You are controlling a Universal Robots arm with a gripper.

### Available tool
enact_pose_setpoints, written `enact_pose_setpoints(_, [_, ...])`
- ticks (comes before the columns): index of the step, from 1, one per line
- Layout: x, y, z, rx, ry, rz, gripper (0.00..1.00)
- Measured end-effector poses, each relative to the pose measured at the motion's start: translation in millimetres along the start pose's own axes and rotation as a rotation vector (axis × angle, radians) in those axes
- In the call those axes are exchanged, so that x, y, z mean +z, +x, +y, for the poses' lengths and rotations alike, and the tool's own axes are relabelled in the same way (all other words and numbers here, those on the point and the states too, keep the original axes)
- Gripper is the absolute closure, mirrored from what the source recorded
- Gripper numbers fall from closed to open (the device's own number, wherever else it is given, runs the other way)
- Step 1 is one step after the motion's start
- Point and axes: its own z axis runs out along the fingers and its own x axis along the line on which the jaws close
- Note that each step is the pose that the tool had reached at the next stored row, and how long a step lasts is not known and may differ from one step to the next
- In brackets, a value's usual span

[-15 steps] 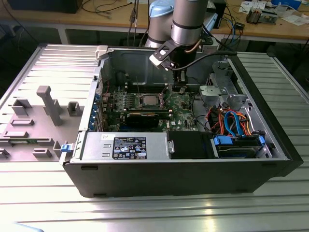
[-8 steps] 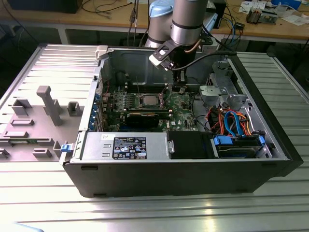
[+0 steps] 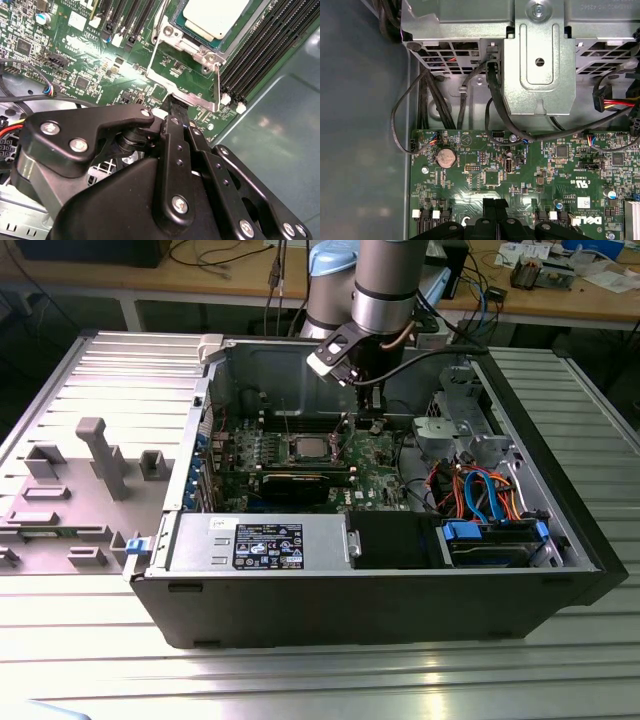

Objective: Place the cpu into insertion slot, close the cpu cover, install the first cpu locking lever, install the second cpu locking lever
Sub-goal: 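Close the cpu cover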

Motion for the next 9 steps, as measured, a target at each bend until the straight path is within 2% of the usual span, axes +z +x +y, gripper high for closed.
enact_pose_setpoints(9, [0.0, 0.0, -2.4, 0.0, 0.0, 0.0, 0.89])
